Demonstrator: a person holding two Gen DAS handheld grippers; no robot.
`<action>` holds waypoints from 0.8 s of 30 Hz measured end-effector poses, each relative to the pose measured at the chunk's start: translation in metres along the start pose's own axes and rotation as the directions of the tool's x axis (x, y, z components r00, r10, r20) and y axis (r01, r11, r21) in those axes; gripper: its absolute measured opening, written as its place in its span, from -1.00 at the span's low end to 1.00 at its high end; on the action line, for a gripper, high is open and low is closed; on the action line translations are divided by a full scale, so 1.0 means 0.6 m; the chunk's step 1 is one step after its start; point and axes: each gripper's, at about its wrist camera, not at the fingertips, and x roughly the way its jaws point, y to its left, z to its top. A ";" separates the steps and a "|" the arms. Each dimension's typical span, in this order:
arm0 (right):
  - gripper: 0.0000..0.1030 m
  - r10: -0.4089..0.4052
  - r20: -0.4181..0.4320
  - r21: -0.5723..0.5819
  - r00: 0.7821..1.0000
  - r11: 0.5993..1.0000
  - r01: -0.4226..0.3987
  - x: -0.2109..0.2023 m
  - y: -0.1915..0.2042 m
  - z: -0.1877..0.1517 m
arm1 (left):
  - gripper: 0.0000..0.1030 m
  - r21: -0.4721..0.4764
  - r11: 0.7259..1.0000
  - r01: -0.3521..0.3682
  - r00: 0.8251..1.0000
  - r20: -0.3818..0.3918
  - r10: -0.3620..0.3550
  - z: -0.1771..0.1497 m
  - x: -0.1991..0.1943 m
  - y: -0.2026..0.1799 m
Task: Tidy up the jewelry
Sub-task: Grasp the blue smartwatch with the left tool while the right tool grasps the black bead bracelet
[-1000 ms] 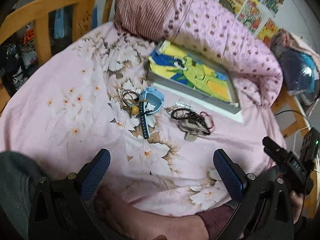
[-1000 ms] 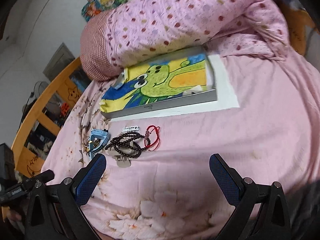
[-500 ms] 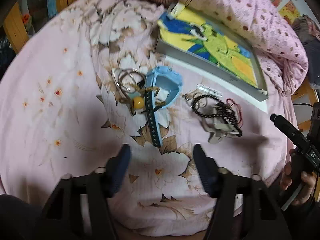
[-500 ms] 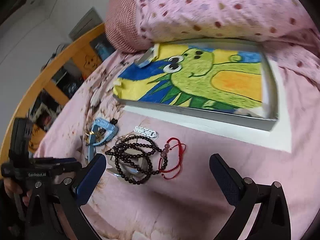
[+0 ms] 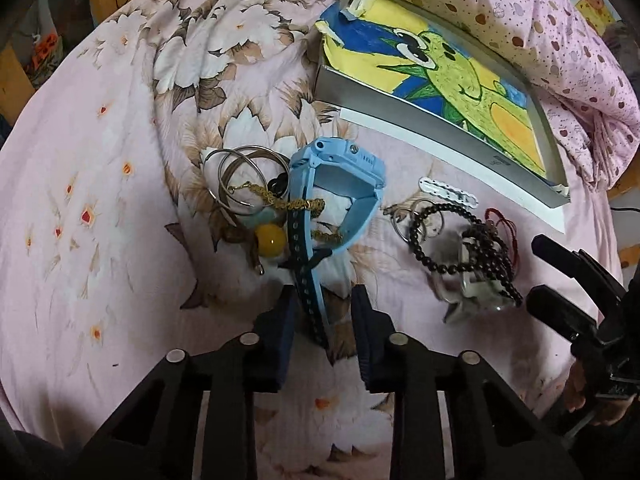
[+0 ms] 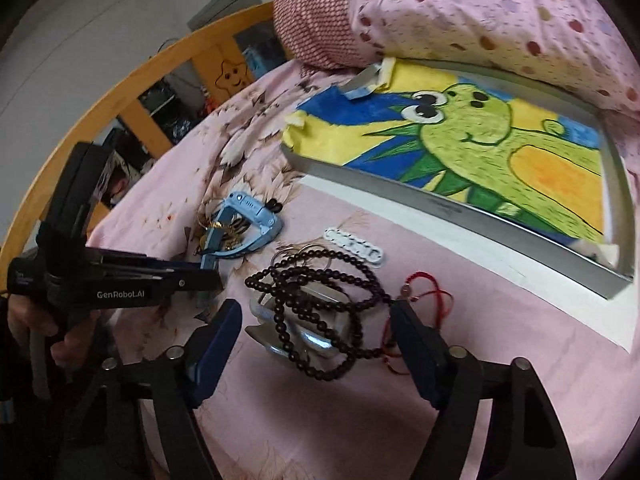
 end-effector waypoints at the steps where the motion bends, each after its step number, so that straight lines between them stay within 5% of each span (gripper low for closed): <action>1: 0.28 0.000 -0.007 -0.004 1.000 1.000 0.000 0.006 0.002 0.001 | -0.66 -0.002 1.000 -0.003 1.000 -0.003 0.003 0.001 0.004 -0.002; 4: 0.13 -0.013 -0.018 -0.024 1.000 1.000 0.013 0.021 0.011 0.003 | -0.78 -0.012 1.000 -0.024 1.000 -0.005 0.024 0.003 0.011 0.003; 12: -0.76 -0.006 -0.031 -0.009 0.999 1.000 0.006 0.018 0.010 -0.001 | -0.98 0.006 0.999 -0.033 0.999 0.040 0.033 0.002 0.006 -0.005; 24: -0.78 -0.037 0.113 0.048 0.993 0.998 0.032 -0.043 -0.003 0.020 | -0.98 0.050 0.981 0.187 0.977 0.091 -0.191 -0.001 -0.035 -0.045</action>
